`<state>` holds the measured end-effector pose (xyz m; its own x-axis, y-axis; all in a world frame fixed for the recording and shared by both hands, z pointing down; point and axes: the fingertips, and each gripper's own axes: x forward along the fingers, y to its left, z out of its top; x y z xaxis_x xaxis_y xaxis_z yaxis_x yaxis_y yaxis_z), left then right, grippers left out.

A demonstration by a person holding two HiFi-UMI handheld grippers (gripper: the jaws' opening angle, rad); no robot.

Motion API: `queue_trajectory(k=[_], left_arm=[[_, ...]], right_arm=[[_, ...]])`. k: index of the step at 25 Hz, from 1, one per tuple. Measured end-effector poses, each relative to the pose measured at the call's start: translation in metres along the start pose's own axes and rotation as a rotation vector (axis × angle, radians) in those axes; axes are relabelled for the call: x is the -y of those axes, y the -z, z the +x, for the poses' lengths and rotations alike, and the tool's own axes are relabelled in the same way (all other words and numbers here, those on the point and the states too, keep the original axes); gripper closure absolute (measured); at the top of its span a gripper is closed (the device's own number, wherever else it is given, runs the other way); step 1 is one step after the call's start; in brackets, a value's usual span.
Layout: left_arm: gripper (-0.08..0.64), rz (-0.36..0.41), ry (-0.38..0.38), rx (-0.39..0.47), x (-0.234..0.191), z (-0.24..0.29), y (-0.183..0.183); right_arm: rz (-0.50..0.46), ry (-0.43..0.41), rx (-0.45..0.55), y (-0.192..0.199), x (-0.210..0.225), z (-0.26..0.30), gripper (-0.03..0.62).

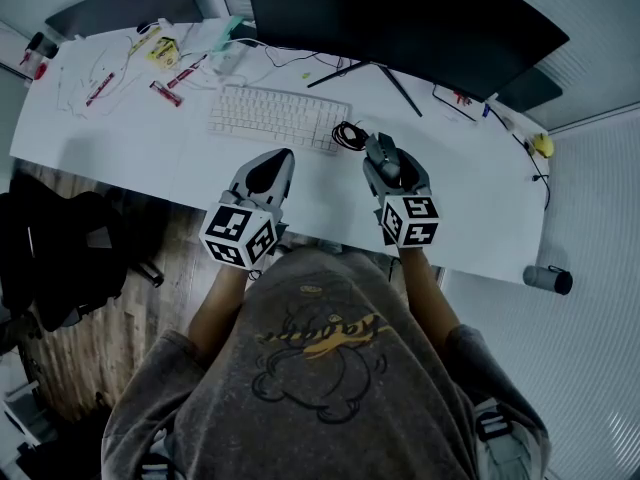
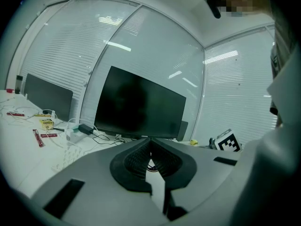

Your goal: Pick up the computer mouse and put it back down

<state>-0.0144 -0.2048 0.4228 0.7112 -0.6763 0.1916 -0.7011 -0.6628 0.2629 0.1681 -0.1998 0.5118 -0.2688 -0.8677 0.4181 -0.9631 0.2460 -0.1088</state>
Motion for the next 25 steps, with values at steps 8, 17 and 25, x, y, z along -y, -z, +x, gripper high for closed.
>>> queue_trajectory(k=[8,17,25], left_arm=[[0.541,-0.004,-0.010,-0.015,-0.005,0.004,0.003],[0.541,-0.006,-0.025,-0.032,-0.014,0.003,0.005],[0.541,-0.004,-0.030,-0.052,-0.019,0.001,0.006]], right_arm=[[0.027,0.025,-0.049,0.030,0.015,0.024,0.298],[0.043,0.046,-0.099,0.059,0.025,0.044,0.298],[0.051,0.067,-0.152,0.086,0.029,0.054,0.298]])
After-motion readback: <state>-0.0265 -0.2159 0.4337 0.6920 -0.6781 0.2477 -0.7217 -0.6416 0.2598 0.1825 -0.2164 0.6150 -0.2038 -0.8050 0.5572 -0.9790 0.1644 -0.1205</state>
